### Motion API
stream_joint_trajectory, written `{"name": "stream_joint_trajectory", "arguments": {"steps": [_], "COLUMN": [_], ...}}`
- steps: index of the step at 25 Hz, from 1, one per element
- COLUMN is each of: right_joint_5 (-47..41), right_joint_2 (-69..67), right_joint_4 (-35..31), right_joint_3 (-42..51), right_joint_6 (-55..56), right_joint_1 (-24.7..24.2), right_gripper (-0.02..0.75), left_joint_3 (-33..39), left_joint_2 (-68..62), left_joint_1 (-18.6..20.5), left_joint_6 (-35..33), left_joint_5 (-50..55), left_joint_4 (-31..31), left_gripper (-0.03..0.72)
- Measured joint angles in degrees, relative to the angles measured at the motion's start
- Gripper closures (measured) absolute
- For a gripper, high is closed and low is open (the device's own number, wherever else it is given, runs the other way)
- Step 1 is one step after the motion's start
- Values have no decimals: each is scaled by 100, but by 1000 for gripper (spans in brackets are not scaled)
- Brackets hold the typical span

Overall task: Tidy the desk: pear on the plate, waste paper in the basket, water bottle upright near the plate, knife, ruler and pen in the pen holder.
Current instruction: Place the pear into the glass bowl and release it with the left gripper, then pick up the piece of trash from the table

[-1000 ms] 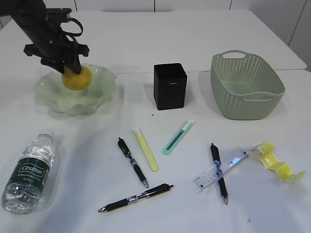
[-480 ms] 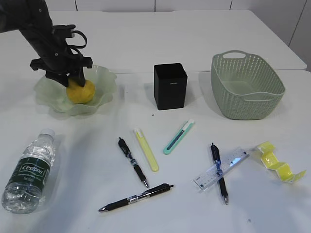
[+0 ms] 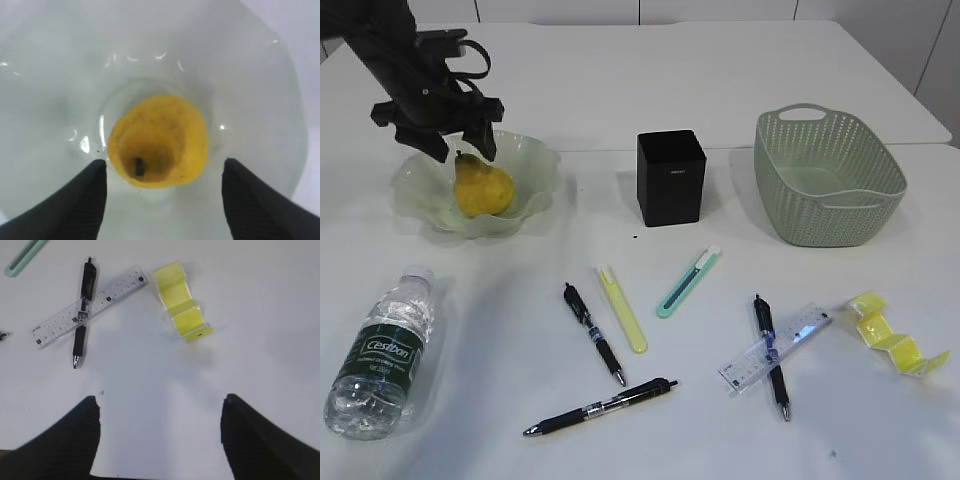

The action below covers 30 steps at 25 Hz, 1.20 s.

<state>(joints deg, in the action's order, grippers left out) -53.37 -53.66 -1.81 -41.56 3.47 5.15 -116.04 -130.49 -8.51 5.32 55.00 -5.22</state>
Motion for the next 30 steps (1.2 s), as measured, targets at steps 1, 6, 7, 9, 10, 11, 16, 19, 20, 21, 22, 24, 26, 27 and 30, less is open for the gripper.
{"name": "stream_joint_trajectory", "arguments": {"steps": [1,6,7,9,10,11,16,19,20,21,22,24,26,27,30], "right_joint_5": [-8,-12,-12,-12,-21,-21,-21,-21,-49,-79,-145,-239,-325,-338,-407], "right_joint_2": [0,0,0,0,0,0,0,-12,-26,-74,-126,-317,-561,-713,-1249], "right_joint_4": [0,0,0,0,0,0,0,11,42,83,123,242,348,401,545], "right_joint_3": [0,0,0,0,0,0,-30,-193,-265,-359,-458,-644,-836,-904,-1092], "right_joint_6": [0,0,0,0,0,0,0,0,0,0,0,0,0,0,-69], "right_joint_1": [0,0,0,0,0,0,0,0,0,0,0,0,0,0,0], "right_gripper": [183,183,183,183,183,183,183,183,183,183,183,183,183,183,183], "left_joint_3": [0,0,0,0,0,19,1024,2013,2371,2667,3014,3637,4088,4272,4517], "left_joint_2": [104,702,811,1046,1133,1245,2003,2518,2706,2868,3069,3509,3954,4202,4852], "left_joint_1": [0,0,0,0,0,0,100,119,119,119,119,108,108,108,108], "left_joint_6": [0,-40,-62,-190,-232,-255,-402,-443,-468,-482,-532,-532,-562,-562,-569], "left_joint_5": [26,513,667,1103,1317,1427,1509,1524,1524,1524,1524,1462,1360,1301,1277], "left_joint_4": [36,81,103,195,280,365,522,522,522,483,456,396,372,339,180], "left_gripper": [171,166,166,166,165,166,168,168,169,169,169,169,169,169,170]}}
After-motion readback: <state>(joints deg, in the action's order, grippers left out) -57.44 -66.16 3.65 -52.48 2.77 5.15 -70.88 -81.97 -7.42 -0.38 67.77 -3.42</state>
